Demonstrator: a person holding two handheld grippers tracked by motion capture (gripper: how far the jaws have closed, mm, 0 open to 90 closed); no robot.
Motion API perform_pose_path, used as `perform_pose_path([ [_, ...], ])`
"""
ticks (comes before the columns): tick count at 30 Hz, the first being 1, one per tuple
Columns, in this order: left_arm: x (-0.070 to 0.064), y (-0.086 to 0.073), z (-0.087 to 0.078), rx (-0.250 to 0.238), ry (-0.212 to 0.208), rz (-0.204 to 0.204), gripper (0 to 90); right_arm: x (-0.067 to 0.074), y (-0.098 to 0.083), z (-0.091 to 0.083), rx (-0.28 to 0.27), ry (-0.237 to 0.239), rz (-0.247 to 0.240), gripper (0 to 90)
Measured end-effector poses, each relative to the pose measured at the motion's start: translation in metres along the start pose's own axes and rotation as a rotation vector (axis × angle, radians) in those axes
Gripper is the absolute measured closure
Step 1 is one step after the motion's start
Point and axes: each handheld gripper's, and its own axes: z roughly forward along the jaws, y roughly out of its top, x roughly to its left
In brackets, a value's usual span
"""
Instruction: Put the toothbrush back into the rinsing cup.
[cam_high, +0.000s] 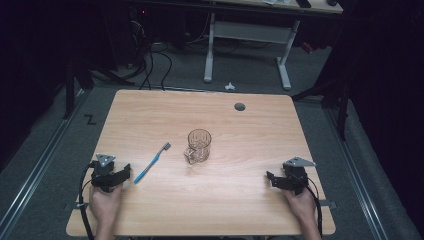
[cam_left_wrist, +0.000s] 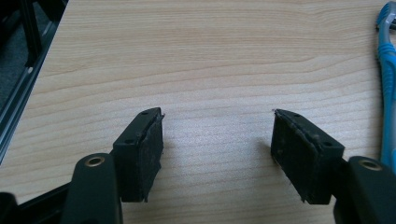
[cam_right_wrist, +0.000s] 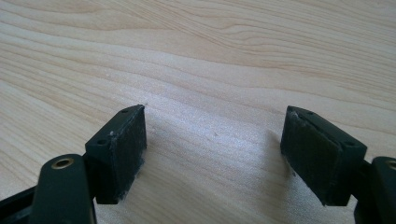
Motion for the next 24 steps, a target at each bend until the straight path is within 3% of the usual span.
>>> perform_pose_path([
  [24, -0.0002, 0.0011, 0.0013, 0.003, -0.015, 0.01, 31.6, 0.0, 0.0001, 0.0, 0.0, 0.0, 0.0, 22.6],
])
